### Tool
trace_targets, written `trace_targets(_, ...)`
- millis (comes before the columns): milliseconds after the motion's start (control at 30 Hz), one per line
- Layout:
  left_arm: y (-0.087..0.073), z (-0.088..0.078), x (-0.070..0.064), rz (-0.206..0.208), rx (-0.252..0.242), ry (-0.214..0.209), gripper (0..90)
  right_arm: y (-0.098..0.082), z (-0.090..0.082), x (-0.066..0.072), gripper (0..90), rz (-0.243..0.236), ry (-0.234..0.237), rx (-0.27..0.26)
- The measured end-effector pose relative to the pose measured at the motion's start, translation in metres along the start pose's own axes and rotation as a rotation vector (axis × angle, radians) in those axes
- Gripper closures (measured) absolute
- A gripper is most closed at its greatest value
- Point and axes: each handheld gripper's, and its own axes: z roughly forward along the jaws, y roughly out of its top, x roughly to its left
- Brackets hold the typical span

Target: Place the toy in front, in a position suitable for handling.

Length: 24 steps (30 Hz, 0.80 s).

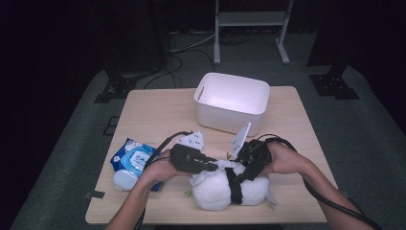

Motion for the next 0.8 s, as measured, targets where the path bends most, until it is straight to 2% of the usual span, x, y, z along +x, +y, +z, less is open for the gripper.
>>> trace_targets(33,0.0,-0.001,0.001,-0.007,-0.005,0.004,78.1,-0.004,-0.003,0.0,45.7,0.009,-0.03,-0.002)
trace_targets(233,-0.008,-0.004,0.014,-0.058,-0.016,0.032,78.0,-0.027,-0.019,-0.011,46.2,0.05,-0.132,-0.015)
trace_targets(333,-0.016,0.003,0.022,-0.085,0.0,0.03,78.0,-0.038,-0.021,-0.017,40.8,0.097,-0.115,-0.045)
trace_targets(367,-0.018,0.006,0.023,-0.089,0.003,0.021,78.1,-0.037,-0.021,-0.018,37.4,0.094,-0.099,-0.05)
trace_targets(467,-0.022,0.012,0.026,-0.114,-0.014,0.007,78.1,-0.028,-0.017,-0.016,22.6,0.098,-0.11,-0.024)
trace_targets(567,-0.022,0.012,0.026,-0.117,-0.016,0.012,78.1,-0.012,-0.011,-0.014,17.5,0.075,-0.136,0.035)
trace_targets(633,-0.022,0.012,0.025,-0.11,-0.014,0.009,78.1,-0.003,-0.008,-0.013,17.7,0.063,-0.139,0.044)
trace_targets(700,-0.021,0.012,0.025,-0.106,-0.014,0.007,78.1,0.007,-0.004,-0.013,19.8,0.047,-0.113,0.048)
trace_targets(767,-0.021,0.013,0.024,-0.104,-0.008,0.011,78.1,0.015,0.003,-0.015,17.4,0.039,-0.091,0.07)
trace_targets(800,-0.022,0.013,0.024,-0.103,-0.007,0.013,78.1,0.019,0.007,-0.015,15.9,0.034,-0.094,0.084)
